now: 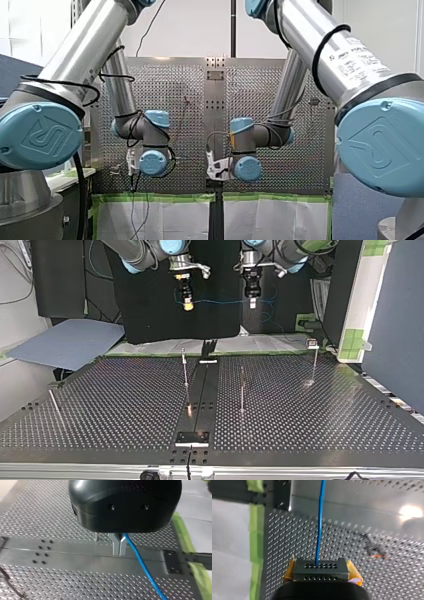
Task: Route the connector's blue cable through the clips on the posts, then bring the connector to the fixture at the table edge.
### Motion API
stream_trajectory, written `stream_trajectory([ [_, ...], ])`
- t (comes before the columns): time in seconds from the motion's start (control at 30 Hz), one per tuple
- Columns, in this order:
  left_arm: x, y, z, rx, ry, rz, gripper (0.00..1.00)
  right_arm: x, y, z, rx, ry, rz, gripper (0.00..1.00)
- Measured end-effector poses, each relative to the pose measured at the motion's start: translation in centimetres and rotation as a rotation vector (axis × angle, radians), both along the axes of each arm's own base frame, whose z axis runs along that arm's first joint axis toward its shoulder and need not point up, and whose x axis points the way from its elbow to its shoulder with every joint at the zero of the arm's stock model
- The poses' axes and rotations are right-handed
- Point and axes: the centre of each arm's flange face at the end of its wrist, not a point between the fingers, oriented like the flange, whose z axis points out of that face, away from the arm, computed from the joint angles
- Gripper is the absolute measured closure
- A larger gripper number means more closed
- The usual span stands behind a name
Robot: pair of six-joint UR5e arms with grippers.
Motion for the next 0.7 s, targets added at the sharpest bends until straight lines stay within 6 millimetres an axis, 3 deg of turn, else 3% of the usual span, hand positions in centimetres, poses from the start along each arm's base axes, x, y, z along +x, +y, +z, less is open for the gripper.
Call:
stream_trajectory([
  [0.17,0.1,-1.6,0.8,-0.008,-0.006,0.000,1.00,-0.6,0.2,-0.4,0.032,0.037,-0.015,1.00],
  [0.37,-1.3,-2.9,1.0,-0.002,-0.002,0.000,1.00,-1.0,0.6,-0.7,0.061,0.067,-0.017,1.00],
  [0.7,-3.1,-3.6,1.0,0.002,-0.003,0.021,1.00,-1.0,0.6,-0.7,0.064,0.071,-0.018,1.00],
])
